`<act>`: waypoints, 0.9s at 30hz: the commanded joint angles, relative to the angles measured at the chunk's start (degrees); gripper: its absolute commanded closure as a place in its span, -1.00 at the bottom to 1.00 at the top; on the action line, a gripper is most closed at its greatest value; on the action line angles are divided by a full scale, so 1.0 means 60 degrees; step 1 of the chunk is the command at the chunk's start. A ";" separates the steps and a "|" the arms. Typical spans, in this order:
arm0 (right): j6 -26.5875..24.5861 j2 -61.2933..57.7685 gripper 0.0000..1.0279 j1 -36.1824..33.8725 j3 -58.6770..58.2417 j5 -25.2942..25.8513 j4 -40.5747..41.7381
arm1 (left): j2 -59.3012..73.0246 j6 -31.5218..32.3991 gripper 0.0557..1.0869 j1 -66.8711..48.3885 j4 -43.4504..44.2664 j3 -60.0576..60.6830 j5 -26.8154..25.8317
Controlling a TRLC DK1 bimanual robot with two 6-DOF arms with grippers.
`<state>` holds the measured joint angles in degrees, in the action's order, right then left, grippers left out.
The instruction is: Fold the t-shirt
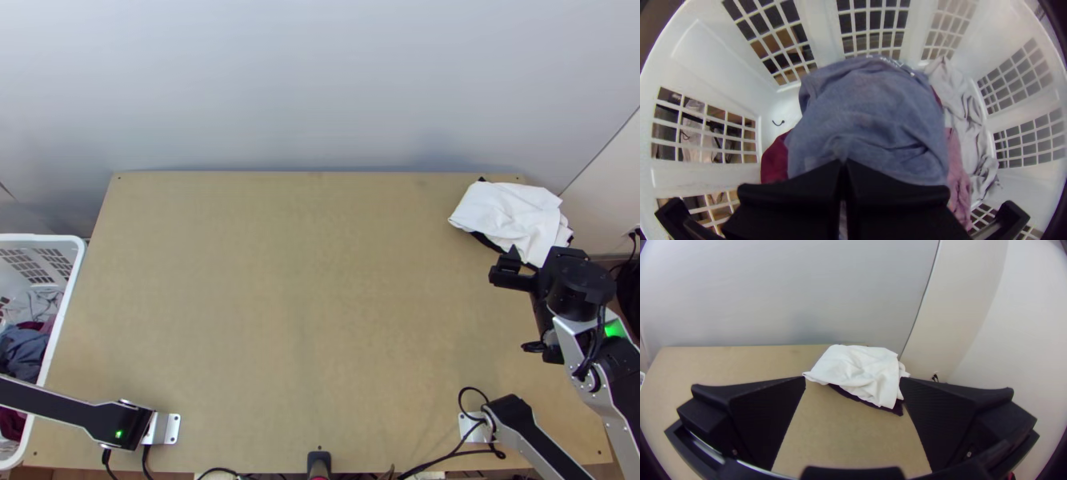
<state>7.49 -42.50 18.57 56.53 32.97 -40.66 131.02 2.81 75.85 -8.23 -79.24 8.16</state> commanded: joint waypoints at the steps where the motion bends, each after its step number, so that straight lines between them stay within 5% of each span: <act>1: 0.0027 -0.0006 -0.91 -0.0018 0.0099 -0.0002 0.0010 | -0.1314 0.0323 0.91 -0.0147 -0.0386 0.0053 -0.0614; 18: 0.0027 -0.0021 -0.91 0.0084 0.0846 -0.0002 0.0010 | -0.7936 0.2886 0.92 -0.2608 -0.1954 -0.0694 -0.4510; 27: 0.0027 0.0316 -0.91 -0.0033 0.0832 0.0013 -0.0254 | -1.0323 0.3018 0.92 -0.6475 -0.3126 -0.0768 -0.4627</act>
<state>7.66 -41.95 18.87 61.52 32.95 -41.04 79.88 19.40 52.80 -21.85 -83.59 -18.04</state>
